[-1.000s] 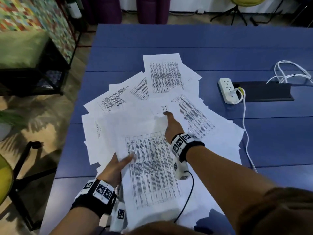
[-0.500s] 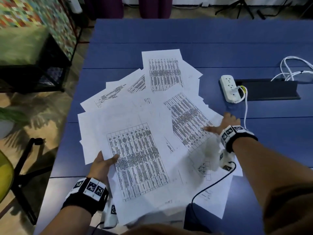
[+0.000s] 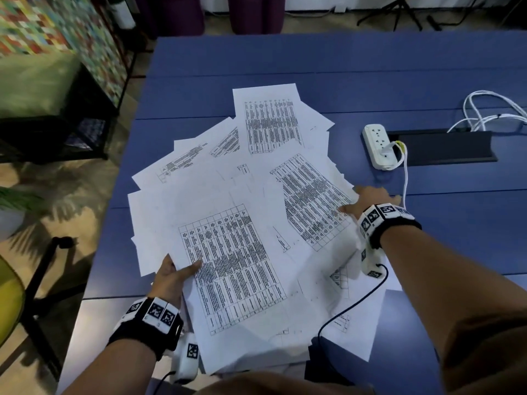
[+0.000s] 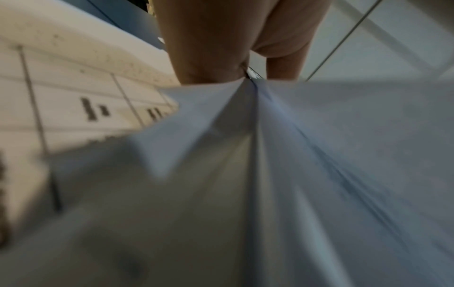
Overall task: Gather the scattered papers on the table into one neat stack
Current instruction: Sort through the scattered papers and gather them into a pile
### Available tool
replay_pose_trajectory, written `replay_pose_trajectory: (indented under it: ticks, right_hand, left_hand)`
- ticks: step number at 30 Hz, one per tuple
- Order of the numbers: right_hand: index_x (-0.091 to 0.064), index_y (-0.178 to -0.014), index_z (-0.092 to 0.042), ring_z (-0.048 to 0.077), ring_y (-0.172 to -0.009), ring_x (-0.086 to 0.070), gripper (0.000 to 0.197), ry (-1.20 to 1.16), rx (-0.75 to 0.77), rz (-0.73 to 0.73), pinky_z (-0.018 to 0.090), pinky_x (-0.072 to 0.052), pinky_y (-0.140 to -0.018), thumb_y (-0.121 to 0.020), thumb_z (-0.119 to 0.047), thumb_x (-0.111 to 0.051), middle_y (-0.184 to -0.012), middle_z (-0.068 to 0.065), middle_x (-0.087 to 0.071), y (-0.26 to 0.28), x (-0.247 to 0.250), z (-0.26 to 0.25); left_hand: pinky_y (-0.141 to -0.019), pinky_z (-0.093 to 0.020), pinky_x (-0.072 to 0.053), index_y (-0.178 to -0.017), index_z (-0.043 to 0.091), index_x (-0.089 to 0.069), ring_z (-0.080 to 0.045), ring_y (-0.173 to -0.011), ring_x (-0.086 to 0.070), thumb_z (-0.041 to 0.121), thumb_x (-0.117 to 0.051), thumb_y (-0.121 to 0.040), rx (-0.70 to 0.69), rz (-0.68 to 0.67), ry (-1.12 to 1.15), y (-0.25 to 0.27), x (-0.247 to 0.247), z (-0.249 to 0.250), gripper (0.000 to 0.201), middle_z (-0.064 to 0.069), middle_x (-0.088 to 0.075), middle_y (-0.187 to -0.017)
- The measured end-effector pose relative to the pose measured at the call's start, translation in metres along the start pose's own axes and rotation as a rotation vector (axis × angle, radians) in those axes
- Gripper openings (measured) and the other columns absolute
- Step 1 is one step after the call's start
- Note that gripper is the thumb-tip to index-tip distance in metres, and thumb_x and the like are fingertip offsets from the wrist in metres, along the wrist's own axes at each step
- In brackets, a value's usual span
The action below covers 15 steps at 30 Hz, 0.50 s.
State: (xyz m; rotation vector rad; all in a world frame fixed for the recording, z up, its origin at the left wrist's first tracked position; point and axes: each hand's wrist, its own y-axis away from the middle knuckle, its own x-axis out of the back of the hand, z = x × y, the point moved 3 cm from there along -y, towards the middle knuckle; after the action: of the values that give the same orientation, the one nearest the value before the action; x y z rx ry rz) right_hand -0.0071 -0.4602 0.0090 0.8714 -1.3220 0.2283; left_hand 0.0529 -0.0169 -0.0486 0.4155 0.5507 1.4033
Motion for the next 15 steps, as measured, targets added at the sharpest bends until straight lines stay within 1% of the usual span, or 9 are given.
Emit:
replay_pose_trajectory:
  ticks: [2,4,5,8,9,11,13,14,15]
  right_hand:
    - [-0.045,-0.137,-0.030,0.029,-0.130,-0.043,0.056,-0.011,0.012,-0.004,0.051,-0.016,-0.113,-0.087,-0.051,-0.059,-0.138,0.004,-0.051,0.004,0.008,-0.006]
    - [-0.054,-0.129,-0.026,0.030,-0.123,-0.050,0.041,-0.045,0.042,0.074,0.046,-0.020,-0.111,-0.092,-0.044,-0.053,-0.128,0.008,-0.059,0.009,0.022,-0.011]
    - [-0.060,-0.121,-0.023,0.030,-0.116,-0.054,0.034,-0.053,0.065,0.136,0.045,-0.023,-0.108,-0.093,-0.042,-0.052,-0.120,0.010,-0.063,0.012,0.028,-0.014]
    - [-0.067,-0.089,-0.018,0.029,-0.091,-0.059,0.025,-0.006,0.156,0.335,0.040,-0.032,-0.091,-0.093,-0.034,-0.049,-0.093,0.008,-0.067,0.025,0.045,-0.022]
    - [-0.066,-0.083,-0.017,0.027,-0.084,-0.057,0.025,0.011,0.186,0.395,0.039,-0.033,-0.085,-0.093,-0.032,-0.049,-0.087,0.007,-0.065,0.030,0.049,-0.023]
    - [-0.067,-0.086,-0.020,0.026,-0.073,-0.051,0.020,0.004,0.240,0.475,0.035,-0.031,-0.078,-0.092,-0.028,-0.050,-0.080,0.008,-0.066,0.038,0.053,-0.024]
    - [-0.070,-0.098,-0.022,0.028,-0.075,-0.056,0.017,-0.011,0.277,0.479,0.035,-0.036,-0.079,-0.091,-0.025,-0.054,-0.082,0.010,-0.068,0.046,0.052,-0.026]
    - [-0.070,-0.100,-0.020,0.030,-0.083,-0.058,0.017,0.000,0.289,0.473,0.036,-0.038,-0.081,-0.090,-0.024,-0.057,-0.088,0.010,-0.068,0.050,0.049,-0.027]
    - [-0.071,-0.100,-0.017,0.031,-0.092,-0.057,0.017,0.014,0.297,0.479,0.037,-0.039,-0.083,-0.088,-0.023,-0.060,-0.096,0.010,-0.066,0.053,0.045,-0.028]
  left_hand:
    - [-0.102,-0.039,-0.042,-0.117,0.008,-0.056,-0.025,-0.116,-0.059,-0.006,-0.068,-0.080,0.014,-0.007,0.015,0.002,-0.002,0.002,0.042,-0.005,-0.066,-0.118]
    - [-0.106,-0.045,-0.040,-0.114,0.010,-0.057,-0.028,-0.117,-0.059,-0.002,-0.073,-0.077,0.010,-0.008,0.016,0.001,-0.001,0.002,0.041,-0.008,-0.066,-0.121]
    - [-0.108,-0.050,-0.038,-0.116,0.010,-0.056,-0.030,-0.119,-0.058,0.005,-0.079,-0.072,0.018,-0.004,0.028,0.001,0.001,-0.001,0.050,-0.009,-0.064,-0.125]
    - [-0.110,-0.055,-0.034,-0.134,0.009,-0.046,-0.031,-0.127,-0.052,0.030,-0.097,-0.048,0.002,-0.017,0.027,-0.010,0.013,-0.009,0.103,-0.010,-0.055,-0.138]
    - [-0.111,-0.054,-0.033,-0.136,0.007,-0.043,-0.030,-0.128,-0.051,0.028,-0.095,-0.052,0.015,-0.024,0.038,-0.009,0.012,-0.009,0.101,-0.010,-0.054,-0.139]
    - [-0.113,-0.051,-0.032,-0.132,-0.002,-0.043,-0.029,-0.125,-0.051,0.009,-0.082,-0.073,0.029,-0.016,0.026,0.000,0.007,-0.002,0.071,-0.012,-0.056,-0.134]
    - [-0.113,-0.045,-0.030,-0.113,-0.008,-0.046,-0.027,-0.124,-0.050,-0.004,-0.069,-0.083,0.031,-0.014,0.023,-0.003,0.007,-0.006,0.039,-0.013,-0.055,-0.123]
    - [-0.112,-0.041,-0.031,-0.098,-0.001,-0.049,-0.025,-0.123,-0.049,-0.006,-0.066,-0.084,0.024,-0.029,0.018,-0.002,0.006,-0.005,0.023,-0.012,-0.055,-0.118]
    - [-0.109,-0.038,-0.031,-0.090,0.006,-0.047,-0.022,-0.121,-0.048,-0.008,-0.065,-0.085,0.028,-0.025,0.015,0.000,0.004,-0.005,0.022,-0.009,-0.053,-0.116]
